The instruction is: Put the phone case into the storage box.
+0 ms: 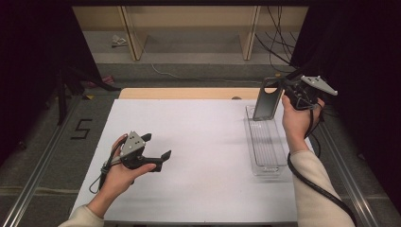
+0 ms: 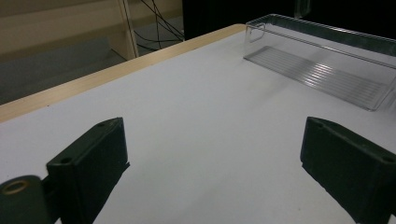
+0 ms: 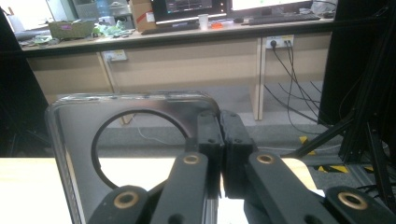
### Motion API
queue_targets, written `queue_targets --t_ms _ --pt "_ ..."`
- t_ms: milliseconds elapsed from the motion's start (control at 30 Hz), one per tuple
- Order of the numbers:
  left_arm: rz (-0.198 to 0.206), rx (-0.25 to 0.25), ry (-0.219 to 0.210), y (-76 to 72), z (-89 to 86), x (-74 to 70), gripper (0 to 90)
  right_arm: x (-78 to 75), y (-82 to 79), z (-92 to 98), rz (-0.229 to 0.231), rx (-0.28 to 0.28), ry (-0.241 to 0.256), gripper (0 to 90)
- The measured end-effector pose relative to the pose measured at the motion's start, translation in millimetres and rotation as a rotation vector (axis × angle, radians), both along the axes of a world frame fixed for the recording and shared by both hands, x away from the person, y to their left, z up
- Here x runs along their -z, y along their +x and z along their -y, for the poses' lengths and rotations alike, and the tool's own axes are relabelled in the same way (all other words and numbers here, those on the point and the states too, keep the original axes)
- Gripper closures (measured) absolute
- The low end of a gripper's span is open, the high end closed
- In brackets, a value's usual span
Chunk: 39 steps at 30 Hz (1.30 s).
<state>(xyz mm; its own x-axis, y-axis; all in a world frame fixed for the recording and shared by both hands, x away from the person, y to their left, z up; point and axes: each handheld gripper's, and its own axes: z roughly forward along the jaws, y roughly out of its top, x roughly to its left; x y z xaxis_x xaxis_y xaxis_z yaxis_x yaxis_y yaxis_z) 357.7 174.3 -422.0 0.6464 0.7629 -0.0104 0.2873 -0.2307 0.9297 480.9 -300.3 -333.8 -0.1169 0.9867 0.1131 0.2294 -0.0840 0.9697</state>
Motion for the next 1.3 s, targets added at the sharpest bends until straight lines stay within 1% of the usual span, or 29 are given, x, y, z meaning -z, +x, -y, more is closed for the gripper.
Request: queue_targets --t_ms 233,667,900,1300 --pt "0.000 -0.004 -0.003 -0.4 -1.6 -0.8 6.9 -1.1 2.7 -1.9 0.002 0.003 -0.010 88.3" --pt "-0.006 -0.001 -0.003 -0.3 -0.8 0.9 7.1 0.5 7.0 -3.9 -0.014 0.014 -0.019 88.4" --pt "-0.006 0.003 -0.005 -0.6 -0.2 0.8 7.1 -2.2 11.2 -5.6 -0.020 0.019 -0.036 88.3" --pt "-0.005 0.004 -0.005 -0.7 0.3 0.7 7.1 0.9 15.6 -6.0 -0.030 0.025 -0.033 88.3"
